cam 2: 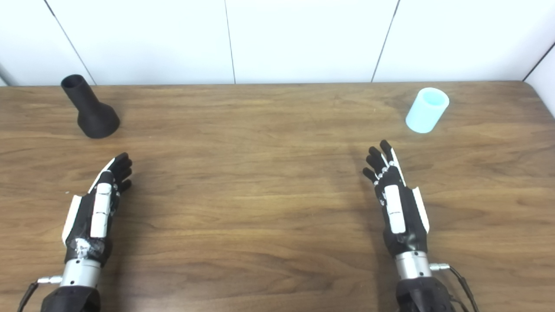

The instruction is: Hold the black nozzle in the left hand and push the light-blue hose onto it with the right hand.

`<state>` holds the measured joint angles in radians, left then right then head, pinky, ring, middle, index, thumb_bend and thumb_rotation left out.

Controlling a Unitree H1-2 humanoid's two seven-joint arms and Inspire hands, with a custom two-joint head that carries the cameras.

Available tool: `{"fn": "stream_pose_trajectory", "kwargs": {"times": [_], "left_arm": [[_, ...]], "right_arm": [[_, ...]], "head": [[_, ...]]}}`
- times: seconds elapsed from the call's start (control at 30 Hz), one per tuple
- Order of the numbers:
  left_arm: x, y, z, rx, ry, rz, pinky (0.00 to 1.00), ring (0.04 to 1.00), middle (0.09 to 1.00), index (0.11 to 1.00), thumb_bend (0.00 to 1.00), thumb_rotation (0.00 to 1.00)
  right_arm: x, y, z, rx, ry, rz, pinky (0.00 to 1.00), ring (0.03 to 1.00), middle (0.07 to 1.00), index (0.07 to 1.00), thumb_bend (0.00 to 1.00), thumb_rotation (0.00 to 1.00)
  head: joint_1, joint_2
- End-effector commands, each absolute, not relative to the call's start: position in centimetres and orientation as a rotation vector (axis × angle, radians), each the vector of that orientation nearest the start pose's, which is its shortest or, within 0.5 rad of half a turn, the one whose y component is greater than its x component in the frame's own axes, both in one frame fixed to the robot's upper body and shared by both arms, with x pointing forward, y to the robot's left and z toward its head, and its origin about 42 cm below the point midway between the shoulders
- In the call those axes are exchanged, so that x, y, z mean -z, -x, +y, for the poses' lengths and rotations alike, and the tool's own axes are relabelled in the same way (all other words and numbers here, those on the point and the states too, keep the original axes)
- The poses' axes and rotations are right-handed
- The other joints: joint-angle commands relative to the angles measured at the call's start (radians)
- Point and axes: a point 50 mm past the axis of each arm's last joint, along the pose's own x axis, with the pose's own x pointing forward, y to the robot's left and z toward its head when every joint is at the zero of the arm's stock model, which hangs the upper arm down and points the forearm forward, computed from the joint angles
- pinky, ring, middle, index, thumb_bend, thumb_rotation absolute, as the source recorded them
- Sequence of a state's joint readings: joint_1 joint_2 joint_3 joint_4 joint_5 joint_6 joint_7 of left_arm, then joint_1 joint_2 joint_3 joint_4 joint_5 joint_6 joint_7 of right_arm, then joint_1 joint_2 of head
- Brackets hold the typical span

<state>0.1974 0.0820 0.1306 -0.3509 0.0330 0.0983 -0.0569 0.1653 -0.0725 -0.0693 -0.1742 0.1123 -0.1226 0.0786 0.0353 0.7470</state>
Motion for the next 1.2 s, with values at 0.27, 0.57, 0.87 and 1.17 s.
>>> {"fn": "stream_pose_trajectory", "kwargs": {"times": [0.27,0.57,0.87,1.17], "left_arm": [[-13.73,-19.57,27.68,-0.104,-0.168,-0.055,0.92,0.928,0.919,0.908,0.46,0.94],[-13.75,-19.61,27.67,-0.1,-0.166,-0.057,0.93,0.928,0.919,0.907,0.47,0.94],[-13.73,-19.57,27.69,-0.1,-0.165,-0.056,0.93,0.933,0.922,0.911,0.46,0.94],[-13.73,-19.53,27.73,-0.101,-0.16,-0.053,0.93,0.931,0.919,0.912,0.49,0.93]], "right_arm": [[-11.32,-22.36,-25.78,0.028,-0.008,-0.141,0.89,0.933,0.927,0.966,0.6,0.96],[-11.26,-22.43,-25.81,0.02,-0.005,-0.15,0.89,0.93,0.928,0.97,0.57,0.97],[-11.34,-22.36,-25.77,0.025,-0.005,-0.137,0.88,0.927,0.923,0.964,0.61,0.95],[-11.39,-22.35,-25.78,0.018,-0.011,-0.138,0.88,0.927,0.92,0.968,0.58,0.96]], "head": [[0.001,0.004],[0.001,0.004],[0.002,0.005],[0.002,0.005]]}}
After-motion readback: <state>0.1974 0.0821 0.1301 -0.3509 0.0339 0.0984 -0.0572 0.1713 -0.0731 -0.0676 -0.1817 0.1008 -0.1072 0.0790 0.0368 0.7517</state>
